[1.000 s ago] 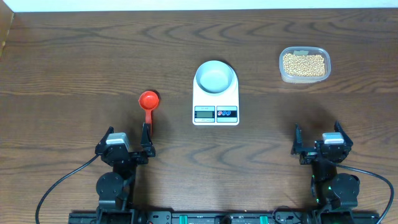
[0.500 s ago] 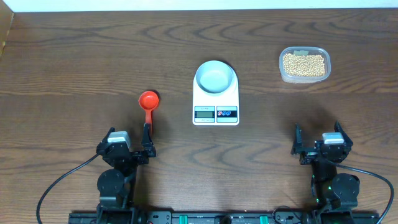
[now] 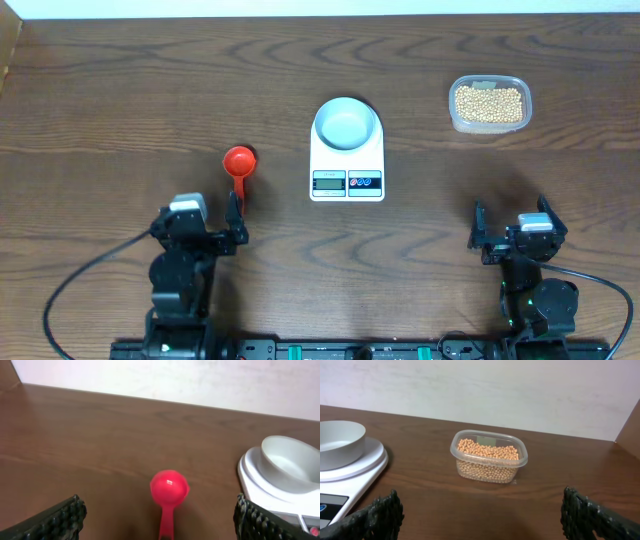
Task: Scoop item into bowl and weigh 50g on scale
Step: 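Move the left gripper forward over the red scoop's bowl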
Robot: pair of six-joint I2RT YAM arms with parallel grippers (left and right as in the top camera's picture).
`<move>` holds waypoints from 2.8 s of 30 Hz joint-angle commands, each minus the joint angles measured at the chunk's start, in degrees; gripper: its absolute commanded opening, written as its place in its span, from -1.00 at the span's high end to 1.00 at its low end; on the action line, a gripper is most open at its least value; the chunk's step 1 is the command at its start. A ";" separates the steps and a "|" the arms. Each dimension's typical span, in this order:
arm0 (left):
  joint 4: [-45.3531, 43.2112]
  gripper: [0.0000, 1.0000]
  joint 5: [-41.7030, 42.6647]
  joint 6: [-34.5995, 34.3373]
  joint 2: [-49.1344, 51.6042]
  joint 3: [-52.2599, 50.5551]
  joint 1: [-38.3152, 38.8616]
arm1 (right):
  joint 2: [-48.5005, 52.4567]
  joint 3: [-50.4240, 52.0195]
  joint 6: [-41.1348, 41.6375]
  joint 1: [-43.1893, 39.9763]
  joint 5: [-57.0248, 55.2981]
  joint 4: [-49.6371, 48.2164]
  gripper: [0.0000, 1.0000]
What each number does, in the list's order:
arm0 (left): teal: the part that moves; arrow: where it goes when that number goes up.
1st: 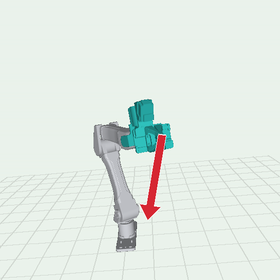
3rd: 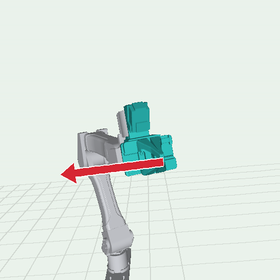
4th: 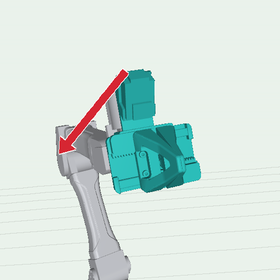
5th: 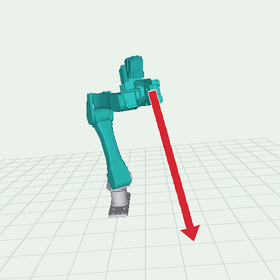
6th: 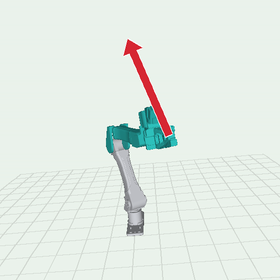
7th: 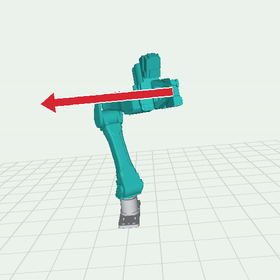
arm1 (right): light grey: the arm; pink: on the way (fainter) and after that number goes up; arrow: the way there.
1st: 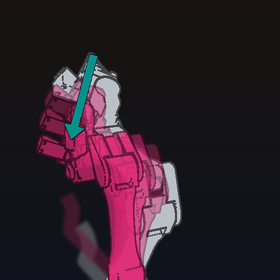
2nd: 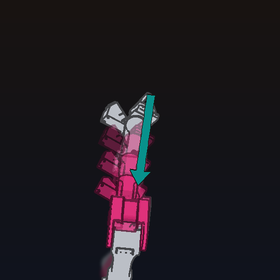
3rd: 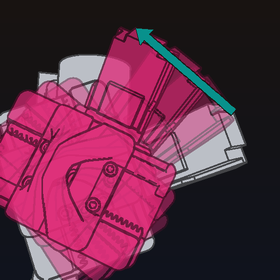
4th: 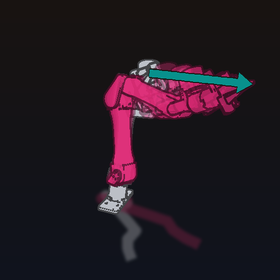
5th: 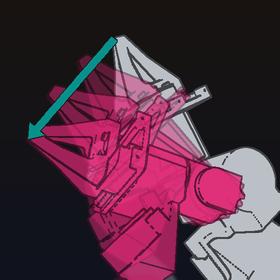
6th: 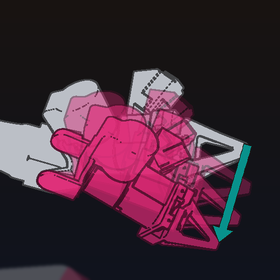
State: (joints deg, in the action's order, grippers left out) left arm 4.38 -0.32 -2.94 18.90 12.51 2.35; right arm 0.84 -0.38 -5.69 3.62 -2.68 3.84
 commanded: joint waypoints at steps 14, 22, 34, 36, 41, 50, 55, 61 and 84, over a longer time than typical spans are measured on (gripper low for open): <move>11.85 -0.93 -0.20 8.70 33.07 34.27 -0.20 | -0.46 0.07 -0.79 0.09 0.26 0.28 -0.98; 26.67 -0.93 -0.39 10.23 48.89 51.25 -0.20 | -0.46 0.07 -0.79 0.09 0.26 0.28 -0.99; 38.93 -0.93 -0.37 10.45 64.15 62.16 -1.55 | -0.46 0.07 -0.79 0.09 0.28 0.28 -0.98; 39.60 -0.93 -0.37 10.45 65.88 62.16 -2.49 | -0.46 0.07 -0.79 0.09 0.28 0.28 -0.99; 40.74 -0.93 -0.39 10.91 70.07 62.14 -3.91 | -0.46 0.07 -0.79 0.09 0.28 0.28 -0.99; 40.81 -0.93 -0.39 10.86 78.62 62.10 -3.93 | -0.46 0.07 -0.79 0.09 0.28 0.28 -0.99; 40.79 -0.93 -0.39 10.86 82.82 62.07 -3.93 | -0.46 0.07 -0.79 0.09 0.26 0.28 -0.98; 40.54 -0.93 -0.39 10.86 86.51 62.07 -3.93 | -0.46 0.07 -0.79 0.09 0.28 0.28 -0.99; 37.73 -0.93 -0.35 10.84 88.50 61.11 -3.93 | -0.46 0.07 -0.79 0.09 0.28 0.28 -0.98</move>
State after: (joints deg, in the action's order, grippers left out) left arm 42.00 -0.36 7.53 106.65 73.34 -1.41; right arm 0.84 -0.38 -5.69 3.62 -2.48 3.88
